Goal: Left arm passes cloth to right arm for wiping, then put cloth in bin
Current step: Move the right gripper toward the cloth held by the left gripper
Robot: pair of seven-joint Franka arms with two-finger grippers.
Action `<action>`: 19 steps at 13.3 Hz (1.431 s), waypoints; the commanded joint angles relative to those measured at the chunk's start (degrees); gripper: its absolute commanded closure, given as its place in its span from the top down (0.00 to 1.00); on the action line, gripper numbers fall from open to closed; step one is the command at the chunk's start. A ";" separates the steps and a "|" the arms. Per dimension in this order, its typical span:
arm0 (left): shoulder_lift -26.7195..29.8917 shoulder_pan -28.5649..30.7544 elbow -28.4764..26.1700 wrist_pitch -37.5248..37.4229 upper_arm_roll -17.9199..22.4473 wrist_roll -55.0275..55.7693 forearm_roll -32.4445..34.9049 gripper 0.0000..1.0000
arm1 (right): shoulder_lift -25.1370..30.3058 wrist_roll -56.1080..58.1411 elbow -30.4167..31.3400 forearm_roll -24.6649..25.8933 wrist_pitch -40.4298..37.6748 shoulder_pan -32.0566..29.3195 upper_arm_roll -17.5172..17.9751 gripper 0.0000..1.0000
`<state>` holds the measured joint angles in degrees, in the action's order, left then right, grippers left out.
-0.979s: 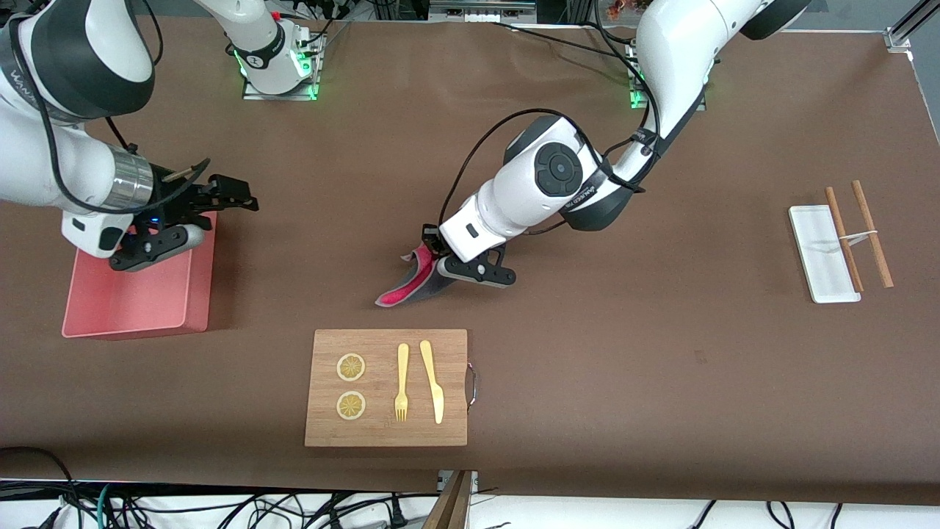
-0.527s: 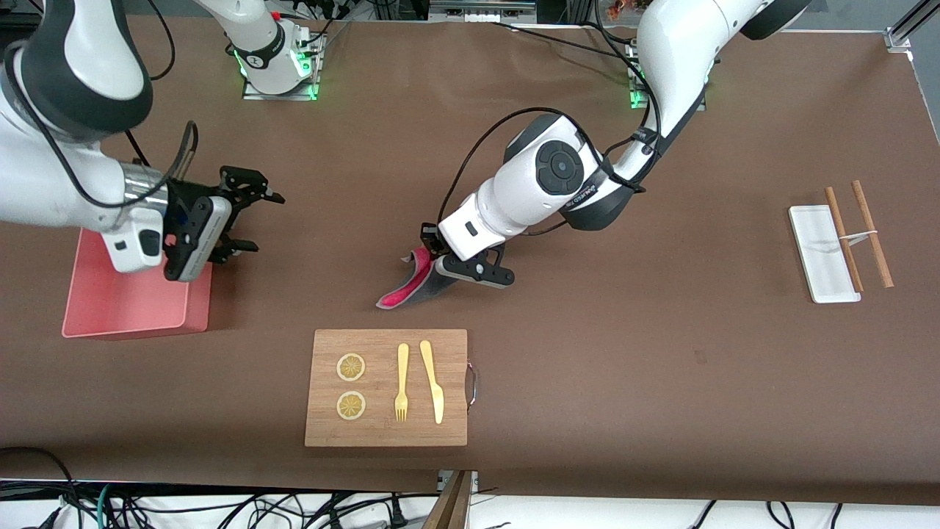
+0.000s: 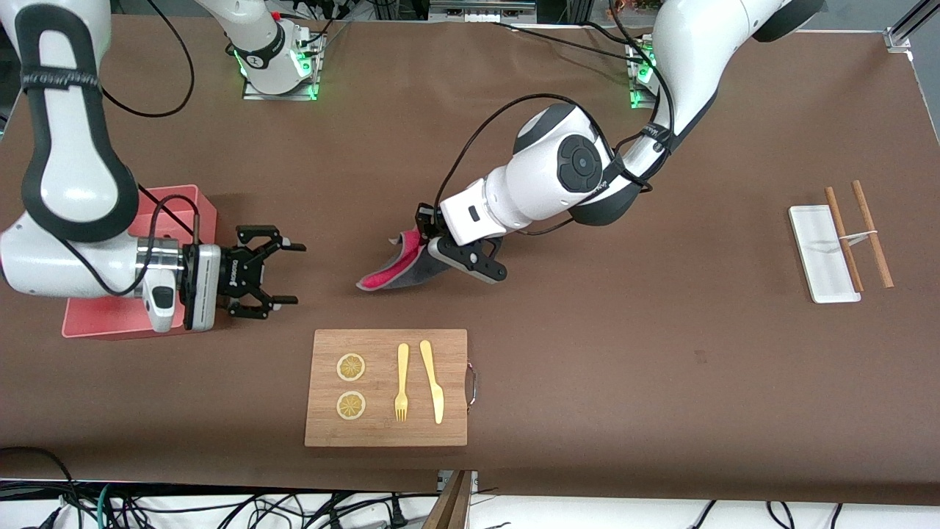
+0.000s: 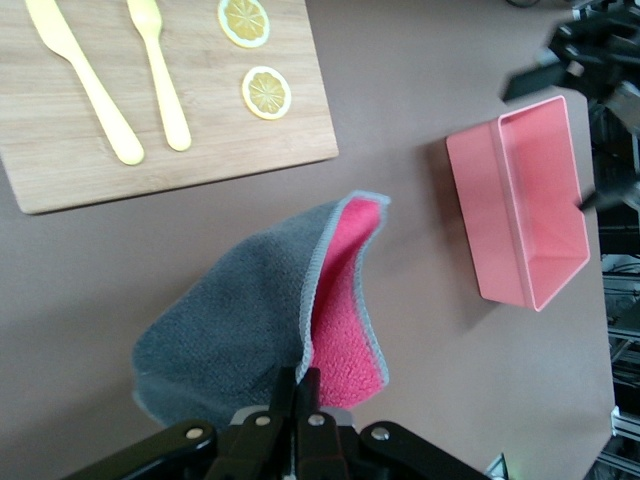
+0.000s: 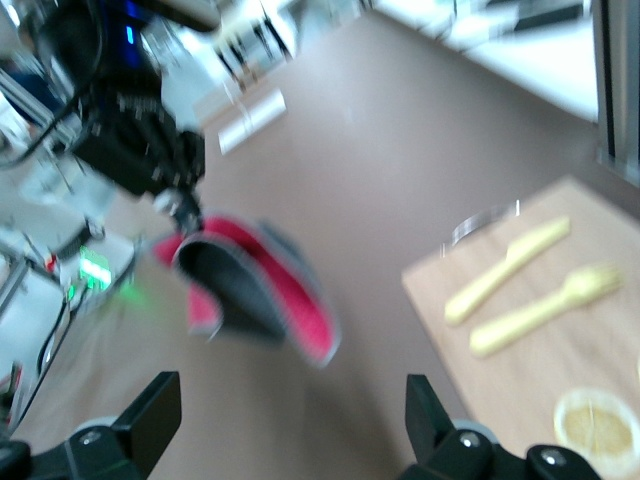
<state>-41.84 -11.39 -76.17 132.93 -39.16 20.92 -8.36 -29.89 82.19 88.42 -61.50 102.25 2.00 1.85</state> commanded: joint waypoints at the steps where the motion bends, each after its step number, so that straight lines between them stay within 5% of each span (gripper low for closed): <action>1: 0.27 0.75 -0.82 -0.57 -1.19 -2.55 -1.92 0.00 | -3.85 9.53 -1.06 -11.14 3.38 1.07 0.35 0.99; 5: 0.18 0.22 -2.48 -0.57 -1.10 -2.64 -1.66 0.00 | -8.95 25.78 -0.44 -26.09 3.92 5.28 0.00 1.00; 7: 0.10 -0.13 -3.28 -0.57 -1.10 -2.73 -1.22 0.00 | -9.75 30.03 1.22 -29.37 4.01 7.57 -1.14 1.00; 12: -0.08 -0.74 -3.28 -0.48 -1.01 -2.56 -1.13 0.00 | -4.50 32.24 12.01 -28.50 3.13 8.11 -2.55 1.00; 19: 0.18 -4.08 -4.50 -0.39 -1.01 3.59 -1.22 0.00 | -0.35 36.01 21.61 -20.24 -1.88 9.42 -7.73 1.00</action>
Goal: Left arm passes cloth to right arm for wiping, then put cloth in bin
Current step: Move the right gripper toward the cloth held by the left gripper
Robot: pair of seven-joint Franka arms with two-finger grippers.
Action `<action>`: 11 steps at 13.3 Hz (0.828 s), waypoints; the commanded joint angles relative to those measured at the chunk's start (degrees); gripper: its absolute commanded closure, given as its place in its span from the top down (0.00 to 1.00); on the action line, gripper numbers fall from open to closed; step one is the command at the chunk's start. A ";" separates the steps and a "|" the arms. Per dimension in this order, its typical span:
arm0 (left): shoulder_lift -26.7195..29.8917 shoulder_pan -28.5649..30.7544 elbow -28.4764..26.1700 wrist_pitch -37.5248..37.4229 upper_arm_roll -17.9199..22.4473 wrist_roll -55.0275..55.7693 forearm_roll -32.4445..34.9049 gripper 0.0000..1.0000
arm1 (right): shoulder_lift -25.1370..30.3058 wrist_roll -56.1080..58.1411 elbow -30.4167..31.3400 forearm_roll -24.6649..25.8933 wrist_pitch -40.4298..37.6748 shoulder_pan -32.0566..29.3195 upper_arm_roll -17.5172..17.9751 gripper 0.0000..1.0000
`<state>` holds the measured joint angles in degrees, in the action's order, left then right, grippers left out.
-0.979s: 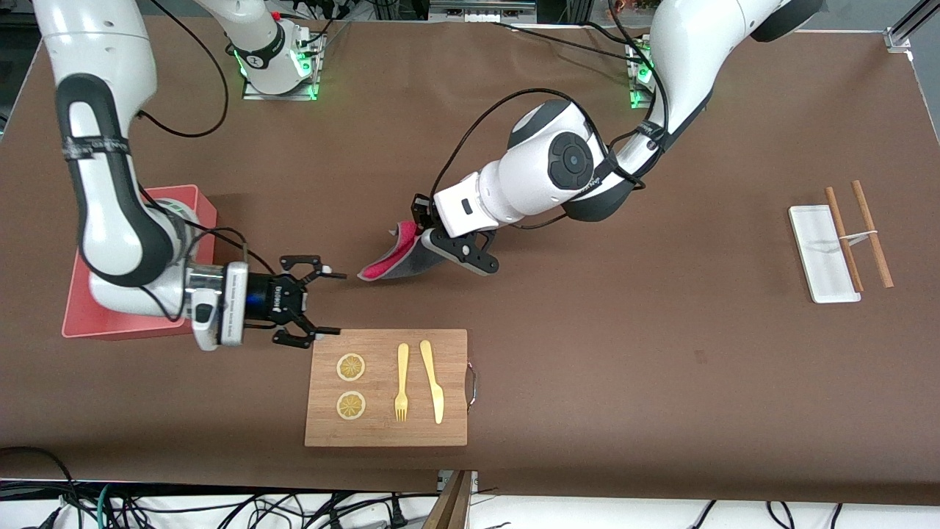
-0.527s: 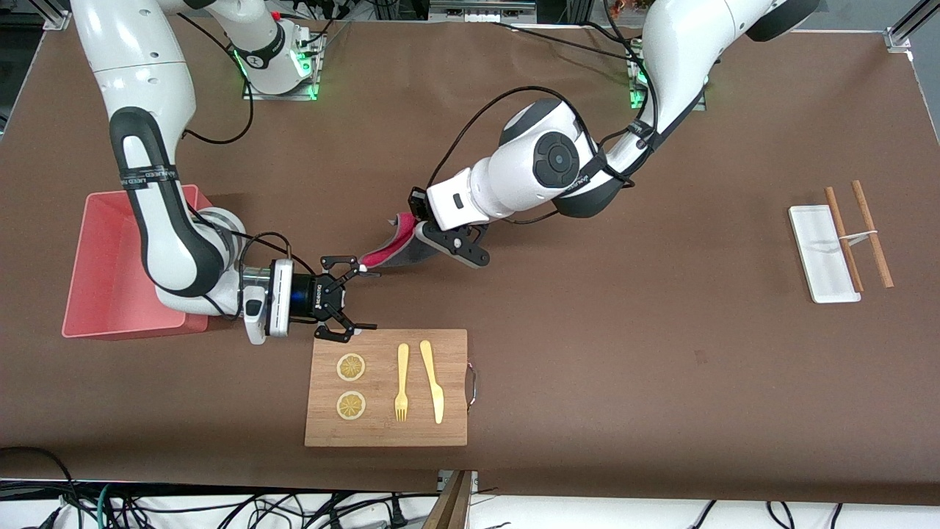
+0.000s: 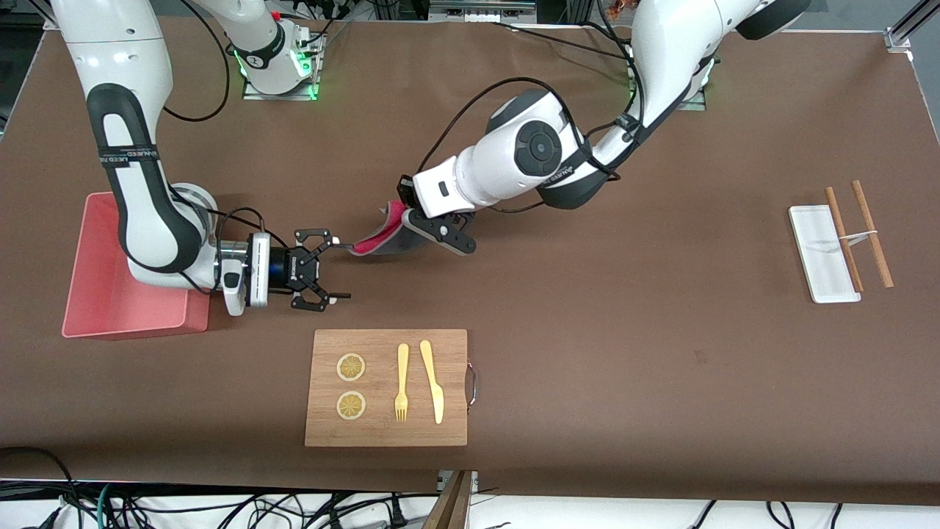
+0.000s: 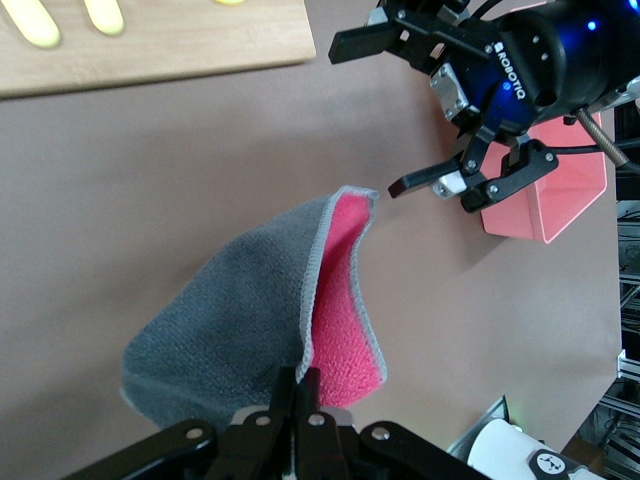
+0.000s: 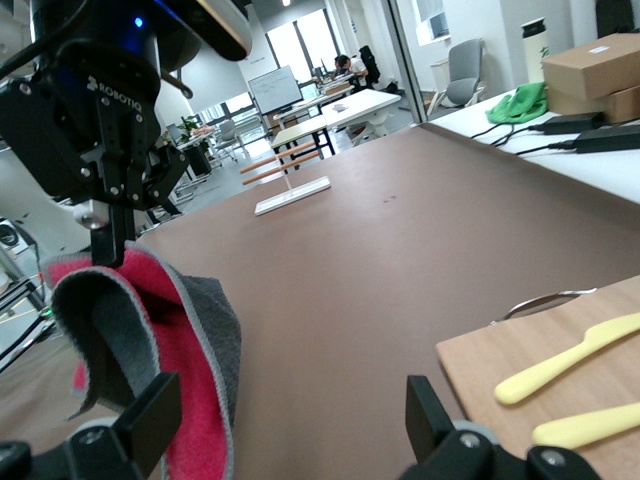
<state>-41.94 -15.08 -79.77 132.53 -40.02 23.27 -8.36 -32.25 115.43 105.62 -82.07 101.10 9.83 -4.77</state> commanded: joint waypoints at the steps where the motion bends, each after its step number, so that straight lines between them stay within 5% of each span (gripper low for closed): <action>1: 0.28 -0.39 -1.26 0.00 -0.15 1.25 -1.22 0.00 | 2.10 3.39 5.63 0.34 -0.73 3.07 -1.90 1.00; 5: 0.46 -0.57 -1.97 -0.08 -0.15 1.42 -1.22 0.00 | 4.21 5.16 11.17 0.34 -0.82 5.99 -4.10 1.00; 11: 1.25 0.13 -1.88 -0.26 -0.24 1.34 -1.22 0.00 | 4.13 4.02 10.31 -1.24 -0.12 6.69 -4.10 0.95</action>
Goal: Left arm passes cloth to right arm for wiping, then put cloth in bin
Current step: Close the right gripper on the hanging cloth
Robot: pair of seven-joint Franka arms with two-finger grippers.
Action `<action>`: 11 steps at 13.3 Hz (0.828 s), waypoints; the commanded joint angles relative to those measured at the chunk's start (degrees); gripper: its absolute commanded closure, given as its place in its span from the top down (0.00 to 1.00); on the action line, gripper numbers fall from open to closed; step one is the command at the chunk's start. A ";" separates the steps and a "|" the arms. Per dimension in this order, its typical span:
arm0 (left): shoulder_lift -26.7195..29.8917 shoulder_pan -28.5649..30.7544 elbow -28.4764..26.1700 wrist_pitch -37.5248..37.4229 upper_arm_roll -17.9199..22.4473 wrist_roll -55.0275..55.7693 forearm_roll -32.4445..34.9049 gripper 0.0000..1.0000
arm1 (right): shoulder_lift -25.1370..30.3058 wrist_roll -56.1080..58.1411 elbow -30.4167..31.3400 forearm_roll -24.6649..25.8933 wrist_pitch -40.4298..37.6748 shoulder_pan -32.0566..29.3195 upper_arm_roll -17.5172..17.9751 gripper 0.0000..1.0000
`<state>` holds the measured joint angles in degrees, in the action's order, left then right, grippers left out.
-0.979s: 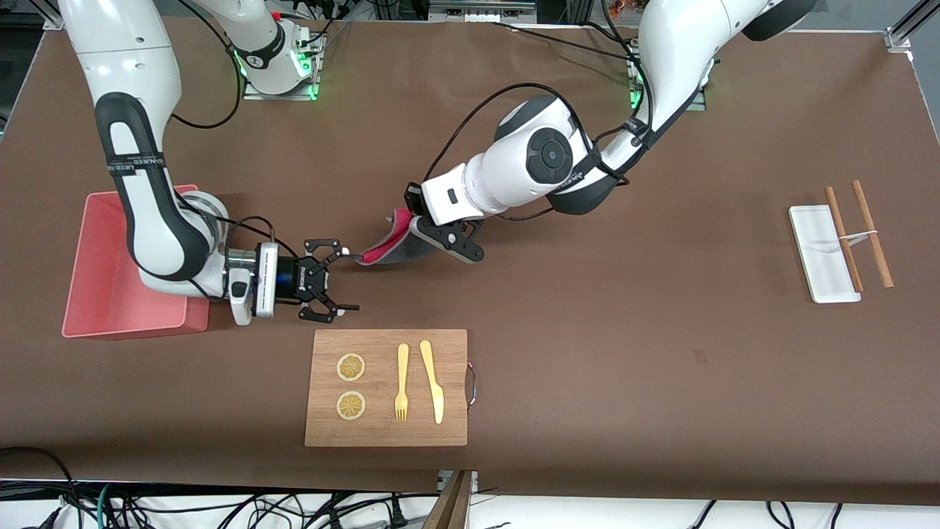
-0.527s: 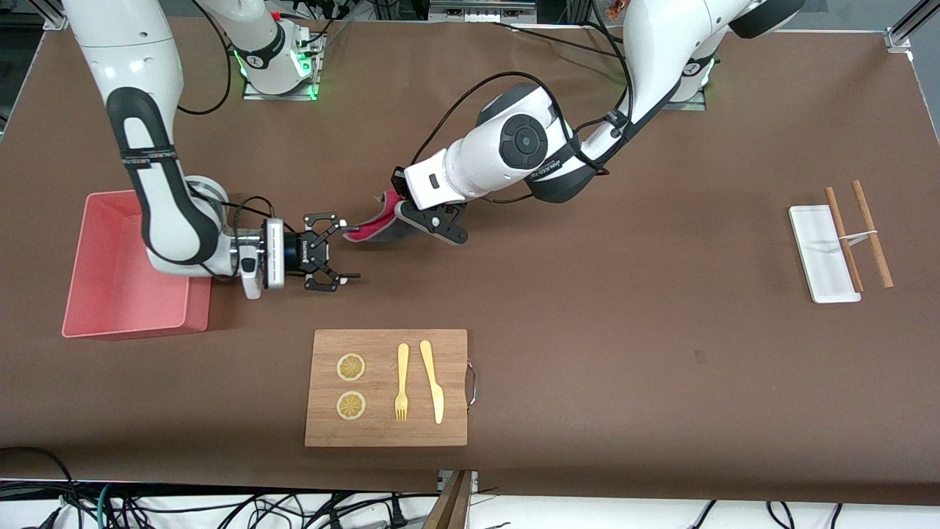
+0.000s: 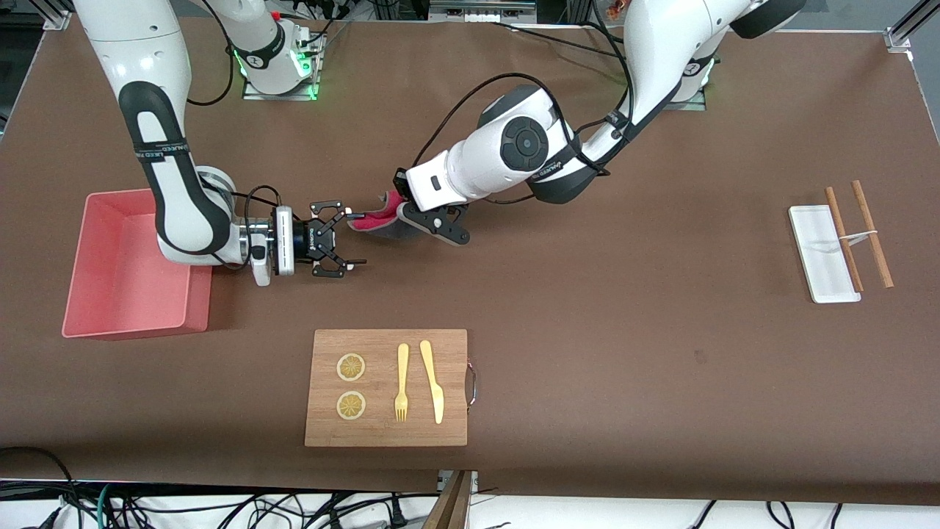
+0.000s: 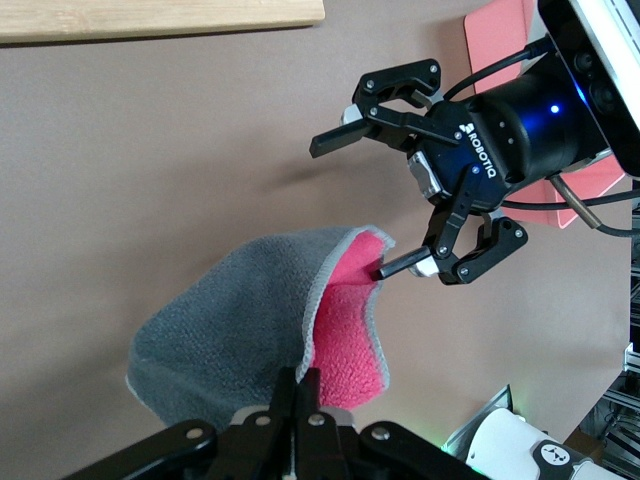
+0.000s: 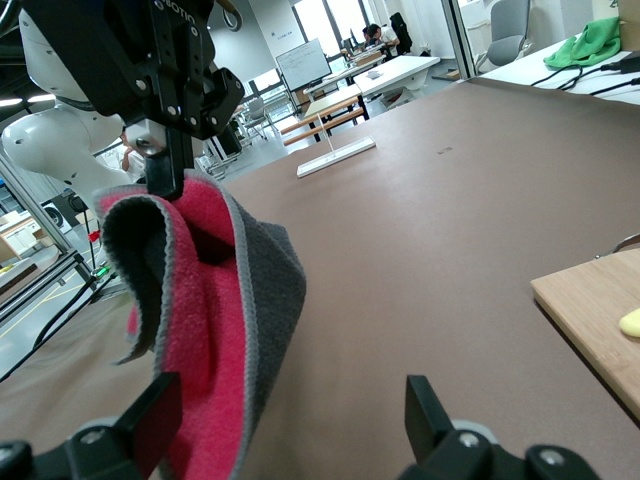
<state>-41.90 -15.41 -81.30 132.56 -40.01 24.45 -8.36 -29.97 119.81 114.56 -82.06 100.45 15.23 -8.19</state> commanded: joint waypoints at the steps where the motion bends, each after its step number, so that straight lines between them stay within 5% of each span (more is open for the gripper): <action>1: 1.20 0.47 -0.35 -0.28 -0.25 0.16 -1.22 0.00 | 1.58 -0.71 1.28 -2.92 0.80 2.07 -0.69 0.92; 5: 1.29 0.56 -0.35 -0.37 -0.25 0.16 -1.13 0.00 | 0.61 -2.73 -0.65 -6.98 4.13 4.54 -0.60 0.75; 6: 1.29 0.56 -0.35 -0.37 -0.25 0.16 -1.13 0.00 | 0.53 -3.44 -0.91 -7.85 4.75 4.89 -0.60 0.63; 9: 1.29 0.56 -0.35 -0.37 -0.25 0.16 -1.22 0.00 | 0.26 -3.53 -1.18 -9.79 6.68 5.51 -0.51 0.01; 11: 1.29 0.56 -0.35 -0.37 -0.25 0.16 -1.13 0.00 | 0.26 -3.53 -2.49 -9.62 7.91 5.51 -0.51 0.00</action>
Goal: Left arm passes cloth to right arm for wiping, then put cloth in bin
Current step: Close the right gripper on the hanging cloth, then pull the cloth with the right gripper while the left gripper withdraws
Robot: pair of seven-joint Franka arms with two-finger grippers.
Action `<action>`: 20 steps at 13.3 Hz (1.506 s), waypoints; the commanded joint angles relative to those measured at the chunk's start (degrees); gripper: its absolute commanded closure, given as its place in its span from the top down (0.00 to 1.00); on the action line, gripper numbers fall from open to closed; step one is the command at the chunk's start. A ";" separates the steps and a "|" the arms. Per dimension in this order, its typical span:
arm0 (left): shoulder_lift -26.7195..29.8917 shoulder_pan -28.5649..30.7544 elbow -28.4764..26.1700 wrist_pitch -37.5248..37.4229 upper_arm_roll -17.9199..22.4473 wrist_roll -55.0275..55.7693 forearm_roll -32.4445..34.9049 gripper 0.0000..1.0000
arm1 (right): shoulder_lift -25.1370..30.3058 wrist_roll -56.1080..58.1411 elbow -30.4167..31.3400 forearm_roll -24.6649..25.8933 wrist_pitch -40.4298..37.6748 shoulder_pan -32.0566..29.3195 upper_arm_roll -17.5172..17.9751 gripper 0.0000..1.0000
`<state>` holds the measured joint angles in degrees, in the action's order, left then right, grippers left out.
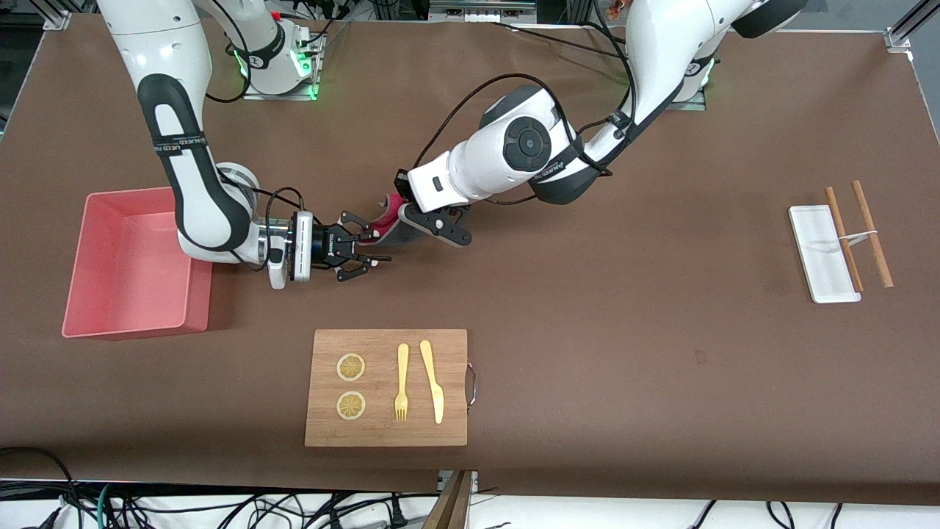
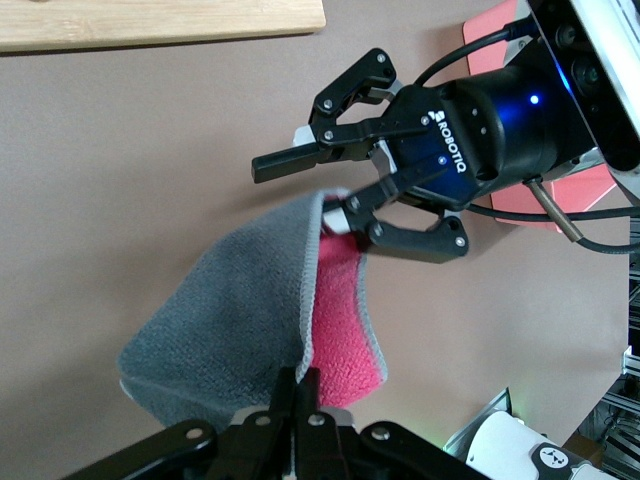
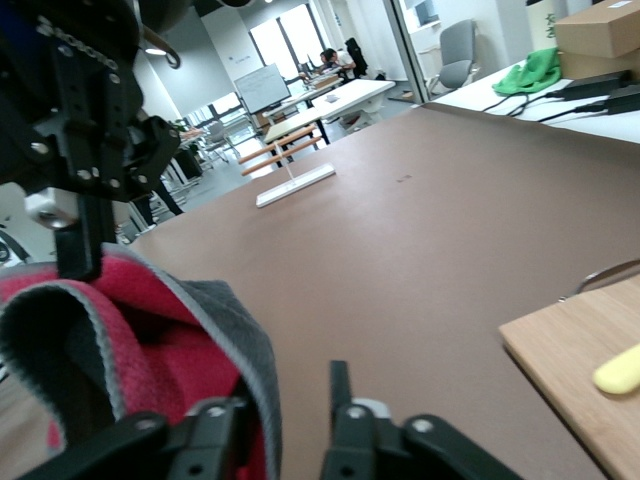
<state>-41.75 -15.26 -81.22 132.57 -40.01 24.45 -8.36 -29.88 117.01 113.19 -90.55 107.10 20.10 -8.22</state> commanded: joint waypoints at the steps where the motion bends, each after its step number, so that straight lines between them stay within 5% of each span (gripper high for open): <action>1: 1.15 0.41 -0.43 -0.38 -0.24 0.16 -1.22 0.00 | 0.08 -0.82 -1.91 -0.77 1.79 0.64 -0.48 0.00; 4: 1.15 0.49 -0.43 -0.38 -0.24 0.33 -1.22 0.02 | 0.17 -1.00 -3.32 0.55 2.06 0.46 -0.48 0.00; 5: 1.15 0.93 -0.43 -0.47 -0.16 0.07 -1.13 0.92 | 0.17 -1.08 -3.59 0.64 2.06 0.37 -0.57 0.00; 6: 1.49 1.46 -0.34 -1.16 -0.24 -0.01 -1.13 1.00 | 0.17 -1.17 -3.76 0.64 1.97 0.20 -0.57 0.00; 11: 9.31 9.44 -0.25 -17.65 0.02 -0.02 -1.13 1.00 | 4.72 -11.86 -5.52 10.28 1.18 -1.47 -1.97 0.00; 20: 18.54 26.76 0.27 -39.03 0.46 -0.54 15.90 1.00 | 26.00 -70.46 -3.77 52.88 -7.34 -3.84 -2.15 0.00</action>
<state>-26.77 10.03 -79.93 96.55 -39.31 24.23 4.24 -7.60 55.77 107.08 -44.50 101.16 16.53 -10.63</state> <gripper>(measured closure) 0.000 0.982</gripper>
